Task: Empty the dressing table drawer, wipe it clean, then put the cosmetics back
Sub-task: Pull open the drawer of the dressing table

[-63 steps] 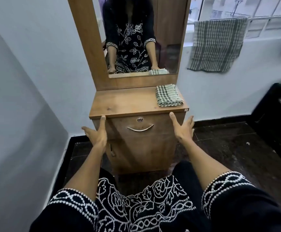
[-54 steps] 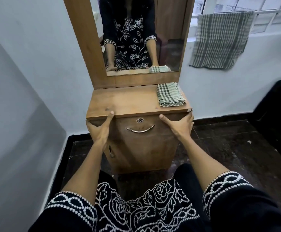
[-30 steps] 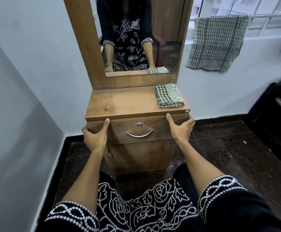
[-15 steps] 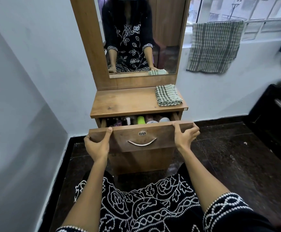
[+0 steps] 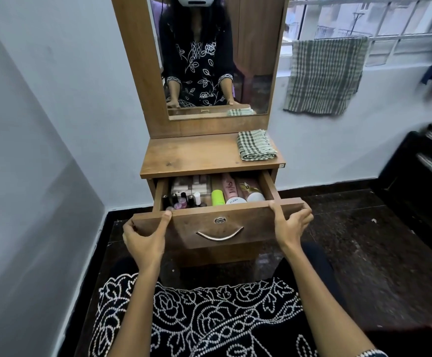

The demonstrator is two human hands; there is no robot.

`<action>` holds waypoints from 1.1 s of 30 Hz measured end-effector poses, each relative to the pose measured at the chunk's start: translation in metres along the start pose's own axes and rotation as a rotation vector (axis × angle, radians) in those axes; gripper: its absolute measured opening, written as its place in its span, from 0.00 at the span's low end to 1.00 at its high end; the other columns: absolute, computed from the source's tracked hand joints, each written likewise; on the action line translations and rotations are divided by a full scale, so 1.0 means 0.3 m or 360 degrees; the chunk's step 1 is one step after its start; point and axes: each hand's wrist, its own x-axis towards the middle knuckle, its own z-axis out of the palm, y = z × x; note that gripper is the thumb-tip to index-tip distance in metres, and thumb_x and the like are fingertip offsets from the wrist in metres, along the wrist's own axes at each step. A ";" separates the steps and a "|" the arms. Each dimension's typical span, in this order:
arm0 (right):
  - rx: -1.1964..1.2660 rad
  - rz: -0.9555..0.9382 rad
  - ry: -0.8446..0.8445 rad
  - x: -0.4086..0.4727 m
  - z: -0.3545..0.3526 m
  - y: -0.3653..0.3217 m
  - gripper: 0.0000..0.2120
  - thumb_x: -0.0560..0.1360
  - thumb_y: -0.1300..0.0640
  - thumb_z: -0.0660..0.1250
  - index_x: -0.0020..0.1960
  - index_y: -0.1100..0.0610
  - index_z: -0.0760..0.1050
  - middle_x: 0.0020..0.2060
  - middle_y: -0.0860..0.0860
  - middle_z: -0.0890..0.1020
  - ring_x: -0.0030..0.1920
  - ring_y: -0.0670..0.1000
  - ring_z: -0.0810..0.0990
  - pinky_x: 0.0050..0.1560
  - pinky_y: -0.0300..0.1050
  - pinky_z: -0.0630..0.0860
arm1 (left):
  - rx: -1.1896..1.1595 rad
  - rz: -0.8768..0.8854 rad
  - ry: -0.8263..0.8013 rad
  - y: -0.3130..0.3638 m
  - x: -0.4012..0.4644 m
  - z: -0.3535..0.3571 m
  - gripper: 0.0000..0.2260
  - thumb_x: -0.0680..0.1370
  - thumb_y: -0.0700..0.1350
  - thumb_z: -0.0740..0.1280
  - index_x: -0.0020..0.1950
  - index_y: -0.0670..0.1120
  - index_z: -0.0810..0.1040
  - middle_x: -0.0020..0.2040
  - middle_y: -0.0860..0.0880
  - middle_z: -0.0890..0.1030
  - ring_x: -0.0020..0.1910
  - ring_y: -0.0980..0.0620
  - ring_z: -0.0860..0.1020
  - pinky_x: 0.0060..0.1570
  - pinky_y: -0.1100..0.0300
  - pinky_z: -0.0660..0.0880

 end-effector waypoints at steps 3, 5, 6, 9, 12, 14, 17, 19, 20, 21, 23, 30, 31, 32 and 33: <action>0.0052 0.0022 -0.0071 -0.014 -0.040 0.003 0.31 0.71 0.49 0.71 0.64 0.57 0.58 0.63 0.55 0.62 0.66 0.55 0.62 0.66 0.52 0.67 | -0.0012 0.0041 -0.0036 -0.008 -0.019 -0.026 0.37 0.62 0.57 0.78 0.65 0.48 0.68 0.64 0.46 0.72 0.61 0.49 0.74 0.62 0.51 0.73; 0.0075 0.0022 -0.0137 -0.017 -0.075 0.008 0.27 0.71 0.49 0.71 0.60 0.54 0.58 0.61 0.53 0.62 0.64 0.53 0.62 0.62 0.47 0.67 | -0.0016 0.0046 -0.0049 -0.012 -0.035 -0.042 0.36 0.62 0.56 0.78 0.66 0.49 0.68 0.65 0.46 0.71 0.62 0.49 0.73 0.62 0.50 0.73; 0.0080 0.0020 -0.0165 -0.019 -0.090 0.009 0.26 0.71 0.49 0.71 0.58 0.52 0.57 0.59 0.51 0.61 0.63 0.52 0.62 0.60 0.45 0.66 | -0.0017 0.0046 -0.0051 -0.015 -0.041 -0.051 0.36 0.63 0.56 0.78 0.65 0.49 0.68 0.65 0.46 0.71 0.62 0.49 0.73 0.62 0.49 0.73; 0.0126 0.0032 -0.0175 -0.031 -0.128 0.021 0.24 0.72 0.52 0.71 0.57 0.53 0.58 0.57 0.50 0.62 0.61 0.50 0.65 0.58 0.42 0.66 | -0.0026 0.0042 -0.0067 -0.029 -0.062 -0.080 0.34 0.63 0.54 0.79 0.64 0.49 0.68 0.65 0.46 0.71 0.61 0.49 0.73 0.64 0.48 0.72; 0.0205 0.0042 -0.0143 -0.048 -0.158 0.028 0.19 0.74 0.53 0.68 0.56 0.56 0.60 0.56 0.50 0.63 0.59 0.50 0.68 0.53 0.42 0.68 | -0.0033 0.0042 -0.0087 -0.042 -0.082 -0.101 0.35 0.64 0.53 0.78 0.65 0.48 0.67 0.65 0.46 0.70 0.62 0.49 0.72 0.64 0.49 0.72; 0.0242 0.0048 -0.0138 -0.053 -0.174 0.028 0.16 0.74 0.54 0.67 0.54 0.56 0.63 0.56 0.50 0.64 0.58 0.50 0.70 0.52 0.43 0.69 | -0.0032 0.0042 -0.0088 -0.046 -0.093 -0.109 0.35 0.64 0.52 0.78 0.65 0.48 0.66 0.66 0.46 0.70 0.62 0.49 0.72 0.64 0.50 0.72; 0.0258 0.0047 -0.0159 -0.060 -0.194 0.025 0.15 0.74 0.55 0.67 0.53 0.57 0.64 0.57 0.52 0.65 0.60 0.52 0.70 0.57 0.50 0.72 | -0.0039 0.0051 -0.0084 -0.047 -0.105 -0.117 0.34 0.64 0.51 0.79 0.64 0.47 0.66 0.65 0.46 0.71 0.61 0.49 0.73 0.62 0.52 0.72; 0.0267 0.0073 -0.0198 -0.064 -0.204 0.027 0.14 0.74 0.54 0.68 0.53 0.56 0.64 0.59 0.54 0.67 0.61 0.54 0.71 0.61 0.55 0.73 | -0.0049 0.0056 -0.0094 -0.048 -0.109 -0.120 0.34 0.64 0.51 0.79 0.63 0.48 0.66 0.64 0.46 0.71 0.61 0.49 0.73 0.62 0.52 0.72; 0.0275 0.0087 -0.0218 -0.066 -0.208 0.030 0.14 0.74 0.54 0.68 0.53 0.55 0.64 0.61 0.56 0.69 0.61 0.55 0.72 0.62 0.56 0.73 | -0.0051 0.0056 -0.0099 -0.049 -0.111 -0.122 0.34 0.64 0.51 0.79 0.63 0.48 0.66 0.64 0.46 0.71 0.61 0.49 0.73 0.62 0.52 0.72; 0.0279 0.0093 -0.0232 -0.068 -0.212 0.031 0.14 0.74 0.54 0.68 0.53 0.55 0.64 0.61 0.58 0.70 0.61 0.56 0.72 0.61 0.56 0.73 | -0.0049 0.0057 -0.0102 -0.049 -0.113 -0.124 0.34 0.64 0.52 0.79 0.63 0.48 0.66 0.64 0.46 0.71 0.61 0.49 0.73 0.62 0.52 0.72; 0.0275 0.0081 -0.0232 -0.073 -0.217 0.035 0.12 0.74 0.54 0.67 0.51 0.54 0.64 0.60 0.59 0.72 0.60 0.57 0.73 0.58 0.54 0.74 | -0.0038 0.0053 -0.0103 -0.053 -0.116 -0.129 0.34 0.64 0.52 0.78 0.63 0.47 0.66 0.64 0.46 0.71 0.61 0.49 0.73 0.62 0.51 0.72; 0.0253 -0.0049 -0.0186 -0.085 -0.236 0.056 0.06 0.76 0.56 0.64 0.46 0.52 0.66 0.51 0.57 0.75 0.52 0.53 0.74 0.47 0.46 0.71 | -0.0004 0.0029 -0.0094 -0.057 -0.146 -0.158 0.33 0.64 0.53 0.78 0.63 0.49 0.66 0.62 0.48 0.72 0.58 0.50 0.74 0.58 0.56 0.72; 0.0234 -0.0069 -0.0188 -0.087 -0.237 0.060 0.06 0.76 0.56 0.64 0.47 0.54 0.66 0.50 0.56 0.75 0.51 0.52 0.74 0.46 0.45 0.71 | 0.0000 0.0029 -0.0092 -0.057 -0.150 -0.162 0.33 0.63 0.53 0.78 0.63 0.49 0.66 0.61 0.49 0.73 0.58 0.51 0.74 0.57 0.56 0.72; 0.0218 -0.0090 -0.0184 -0.088 -0.237 0.063 0.06 0.76 0.56 0.64 0.48 0.55 0.66 0.49 0.55 0.74 0.50 0.51 0.73 0.44 0.43 0.70 | 0.0001 0.0029 -0.0091 -0.056 -0.153 -0.164 0.34 0.63 0.53 0.78 0.63 0.49 0.67 0.60 0.49 0.73 0.57 0.51 0.74 0.56 0.57 0.72; 0.0203 -0.0114 -0.0177 -0.088 -0.238 0.067 0.07 0.76 0.57 0.63 0.48 0.56 0.65 0.48 0.55 0.74 0.49 0.51 0.73 0.43 0.42 0.70 | -0.0003 0.0025 -0.0092 -0.055 -0.155 -0.167 0.34 0.63 0.53 0.79 0.63 0.48 0.67 0.60 0.48 0.74 0.57 0.50 0.75 0.56 0.56 0.72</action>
